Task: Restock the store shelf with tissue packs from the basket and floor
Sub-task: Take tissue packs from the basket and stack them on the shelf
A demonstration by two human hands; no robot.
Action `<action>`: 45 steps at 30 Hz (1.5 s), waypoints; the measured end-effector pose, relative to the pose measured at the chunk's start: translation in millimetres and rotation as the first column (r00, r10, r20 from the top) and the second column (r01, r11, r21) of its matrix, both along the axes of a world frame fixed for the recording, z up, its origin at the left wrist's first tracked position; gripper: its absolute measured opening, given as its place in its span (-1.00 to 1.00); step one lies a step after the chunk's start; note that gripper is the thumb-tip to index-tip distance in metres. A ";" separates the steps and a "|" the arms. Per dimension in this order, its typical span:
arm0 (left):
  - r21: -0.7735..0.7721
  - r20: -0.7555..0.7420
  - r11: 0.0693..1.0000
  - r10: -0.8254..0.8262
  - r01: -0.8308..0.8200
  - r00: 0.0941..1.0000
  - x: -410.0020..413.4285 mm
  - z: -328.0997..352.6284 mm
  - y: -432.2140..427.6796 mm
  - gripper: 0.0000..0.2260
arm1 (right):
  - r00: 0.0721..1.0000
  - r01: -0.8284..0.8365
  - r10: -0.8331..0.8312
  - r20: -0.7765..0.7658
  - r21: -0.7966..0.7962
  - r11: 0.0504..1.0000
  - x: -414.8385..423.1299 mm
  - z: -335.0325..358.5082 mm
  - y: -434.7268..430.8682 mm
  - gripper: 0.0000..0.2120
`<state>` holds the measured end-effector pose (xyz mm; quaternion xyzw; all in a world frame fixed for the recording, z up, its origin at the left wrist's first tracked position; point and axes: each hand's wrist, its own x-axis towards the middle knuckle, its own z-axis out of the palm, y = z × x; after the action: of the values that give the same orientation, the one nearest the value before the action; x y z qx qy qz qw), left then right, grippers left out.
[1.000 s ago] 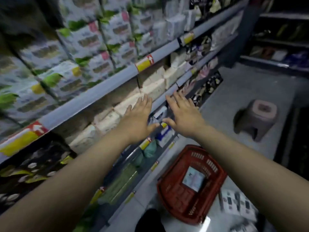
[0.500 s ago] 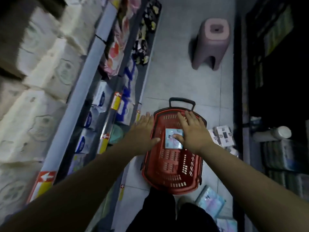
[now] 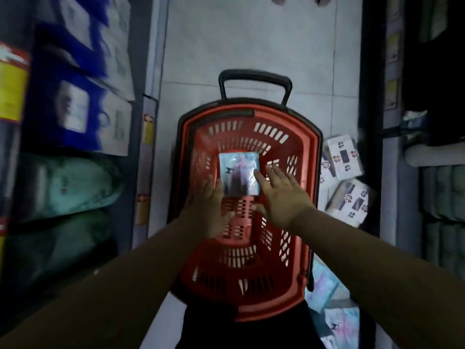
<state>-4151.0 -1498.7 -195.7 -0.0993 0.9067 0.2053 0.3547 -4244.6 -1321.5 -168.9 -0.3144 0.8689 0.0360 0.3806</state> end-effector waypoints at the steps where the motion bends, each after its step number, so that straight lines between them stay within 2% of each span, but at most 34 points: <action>1: 0.016 -0.010 1.000 -0.001 0.001 1.000 2.6 -22.2 2.5 -0.21 | 1.000 -0.018 0.018 0.011 0.005 1.000 -2.6 -21.1 -1.2 -0.23; 5: 0.079 -0.017 0.987 0.139 -0.137 0.990 10.0 -105.8 16.6 -0.22 | 0.996 -0.049 0.047 0.071 0.026 0.998 -10.7 -100.4 -6.1 -0.24; 7: 0.185 -0.036 0.933 0.321 -0.310 0.946 12.0 -148.5 27.9 -0.22 | 0.995 -0.022 0.018 0.096 0.035 0.999 -15.4 -135.1 -10.0 -0.25; 9: 0.269 0.073 0.775 0.575 -0.572 0.815 13.8 -180.4 38.6 -0.26 | 0.993 0.048 -0.050 0.108 0.022 0.999 -22.8 -166.0 -17.9 -0.26; 10: 0.261 0.124 0.700 0.658 -0.665 0.742 14.1 -196.5 41.4 -0.26 | 0.989 0.102 -0.101 0.110 -0.004 0.995 -27.8 -179.9 -23.5 -0.26; 12: 0.199 0.249 0.597 0.736 -0.777 0.629 11.1 -218.5 45.5 -0.37 | 0.968 0.239 -0.230 0.100 -0.094 0.966 -41.6 -207.3 -35.5 -0.24; 14: 0.195 0.272 0.479 0.812 -0.856 0.517 9.3 -240.1 50.2 -0.55 | 0.943 0.331 -0.321 0.085 -0.144 0.933 -59.6 -234.0 -44.4 -0.18; 16: 0.245 0.384 0.212 0.875 -0.946 0.295 6.0 -256.8 57.3 -0.73 | 0.942 0.334 -0.325 0.084 -0.131 0.933 -72.0 -255.1 -47.7 -0.15; 18: 0.215 0.559 -0.038 0.824 -0.976 0.091 9.5 -278.3 61.8 -0.76 | 0.952 0.304 -0.299 0.059 -0.112 0.946 -72.8 -273.9 -46.3 -0.14; 19: 0.207 0.635 -0.142 0.772 -0.968 0.023 11.3 -282.2 61.3 -0.77 | 0.961 0.276 -0.274 0.026 -0.072 0.959 -69.2 -281.1 -45.6 -0.10; 21: 0.191 0.686 -0.204 0.727 -0.960 -0.018 13.0 -276.4 57.3 -0.86 | 0.967 0.254 -0.254 -0.005 0.041 0.966 -65.3 -283.1 -44.6 -0.12; 22: 0.183 0.687 -0.257 0.724 -0.949 -0.063 13.7 -269.9 57.5 -0.89 | 0.973 0.227 -0.230 0.020 0.101 0.969 -65.0 -279.7 -43.3 -0.25; 23: 0.199 0.675 -0.296 0.732 -0.934 -0.088 16.6 -263.8 56.5 -0.88 | 0.979 0.176 -0.191 0.075 0.164 0.971 -63.9 -273.4 -40.8 -0.39; 24: 0.219 0.703 -0.391 0.698 -0.894 -0.133 18.4 -252.5 57.2 -0.83 | 0.975 0.148 -0.177 0.135 0.201 0.968 -61.6 -266.1 -38.3 -0.48; 26: 0.239 0.670 -0.470 0.713 -0.850 -0.207 20.5 -230.0 54.1 -0.74 | 0.968 0.157 -0.191 0.164 0.195 0.968 -52.9 -246.3 -29.7 -0.46; 28: 0.246 0.652 -0.452 0.732 -0.857 -0.199 22.8 -208.2 50.0 -0.61 | 0.917 0.316 -0.349 0.195 0.183 0.931 -40.1 -221.6 -16.2 -0.39; 29: 0.255 0.636 -0.391 0.757 -0.884 -0.152 23.3 -193.4 45.0 -0.49 | 0.845 0.443 -0.472 0.250 0.166 0.881 -33.1 -208.4 -9.3 -0.39; 31: 0.294 0.556 -0.218 0.831 -0.931 -0.019 23.0 -153.2 42.9 -0.45 | 0.603 0.735 -0.714 0.355 0.100 0.670 -16.5 -176.3 2.3 -0.42; 32: 0.318 0.523 -0.181 0.852 -0.931 0.013 25.7 -133.0 43.4 -0.49 | 0.493 0.829 -0.778 0.389 0.061 0.556 -9.4 -160.5 6.7 -0.45; 35: 0.413 0.513 -0.262 0.859 -0.872 -0.015 28.9 -66.4 44.6 -0.53 | 0.316 0.933 -0.824 0.469 0.005 0.360 7.6 -106.6 12.3 -0.55; 36: 0.458 0.480 -0.237 0.877 -0.857 0.014 29.0 -44.3 42.2 -0.51 | 0.279 0.949 -0.828 0.486 -0.005 0.317 12.0 -87.6 10.8 -0.54; 39: 0.563 0.426 -0.164 0.897 -0.810 0.115 26.1 24.3 23.4 -0.55 | 0.254 0.966 -0.824 0.506 -0.083 0.247 21.0 -23.8 2.0 -0.42; 42: 0.632 0.364 -0.078 0.908 -0.771 0.206 24.3 99.8 1.3 -0.58 | 0.279 0.960 -0.758 0.589 -0.162 0.227 26.4 57.6 -14.3 -0.47; 45: 0.662 0.277 -0.028 0.938 -0.749 0.209 24.1 182.1 -19.3 -0.56 | 0.361 0.931 -0.689 0.629 -0.205 0.301 28.9 138.4 -28.0 -0.81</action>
<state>-4126.9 -1517.9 -13.6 -0.4696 0.5302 0.7050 0.0368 -4215.7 -1349.5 -30.5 0.0953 0.7658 -0.4811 0.4159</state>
